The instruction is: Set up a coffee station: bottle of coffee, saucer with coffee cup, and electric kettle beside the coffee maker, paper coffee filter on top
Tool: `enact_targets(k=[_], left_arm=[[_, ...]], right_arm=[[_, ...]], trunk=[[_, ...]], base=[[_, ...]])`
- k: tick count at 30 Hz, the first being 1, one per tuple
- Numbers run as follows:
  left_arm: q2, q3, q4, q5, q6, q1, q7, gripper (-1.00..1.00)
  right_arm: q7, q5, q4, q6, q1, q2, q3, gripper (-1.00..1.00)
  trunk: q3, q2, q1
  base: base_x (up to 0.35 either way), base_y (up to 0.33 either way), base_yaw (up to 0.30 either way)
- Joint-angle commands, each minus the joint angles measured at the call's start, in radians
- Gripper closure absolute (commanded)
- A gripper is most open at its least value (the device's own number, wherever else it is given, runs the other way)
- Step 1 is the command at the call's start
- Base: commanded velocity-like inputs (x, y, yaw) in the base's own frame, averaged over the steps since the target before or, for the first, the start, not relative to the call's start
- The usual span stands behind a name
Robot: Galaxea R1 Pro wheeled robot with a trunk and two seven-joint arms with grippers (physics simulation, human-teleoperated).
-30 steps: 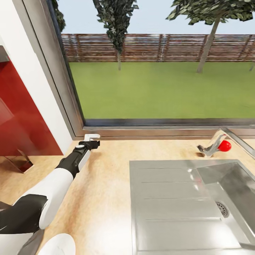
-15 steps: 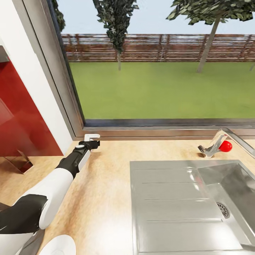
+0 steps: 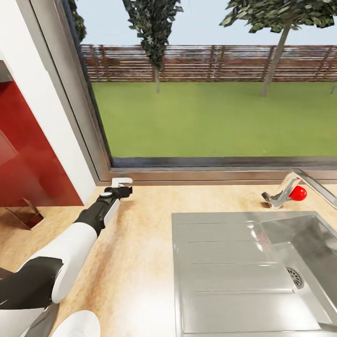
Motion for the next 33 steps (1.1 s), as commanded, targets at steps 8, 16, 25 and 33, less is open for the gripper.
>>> enact_targets(k=[8, 16, 25, 33], left_arm=[[0.001, -0.008, -0.011, 0.012, 0.004, 0.026, 0.009, -1.00], [0.001, -0.007, -0.012, 0.011, 0.004, 0.027, 0.012, -1.00], [0.001, -0.008, -0.016, 0.011, 0.003, 0.026, 0.018, -1.00], [0.001, -0.008, -0.015, 0.011, -0.026, 0.026, 0.018, -1.00]], right_arm=[[0.006, 0.009, -0.002, 0.007, 0.000, 0.000, -0.008, -1.00], [0.004, 0.009, -0.002, 0.006, 0.000, 0.000, -0.008, -1.00], [0.004, 0.009, -0.002, 0.006, 0.000, 0.002, -0.008, -1.00], [0.005, 0.009, -0.003, 0.006, 0.000, 0.000, -0.008, -1.00]], trunk=[[-0.008, -0.002, 0.001], [-0.020, -0.002, 0.001], [-0.033, -0.002, 0.001], [-0.035, -0.002, 0.001]], base=[[0.000, 0.000, 0.000], [0.000, 0.000, 0.000], [0.000, 0.000, 0.000], [0.000, 0.000, 0.000]])
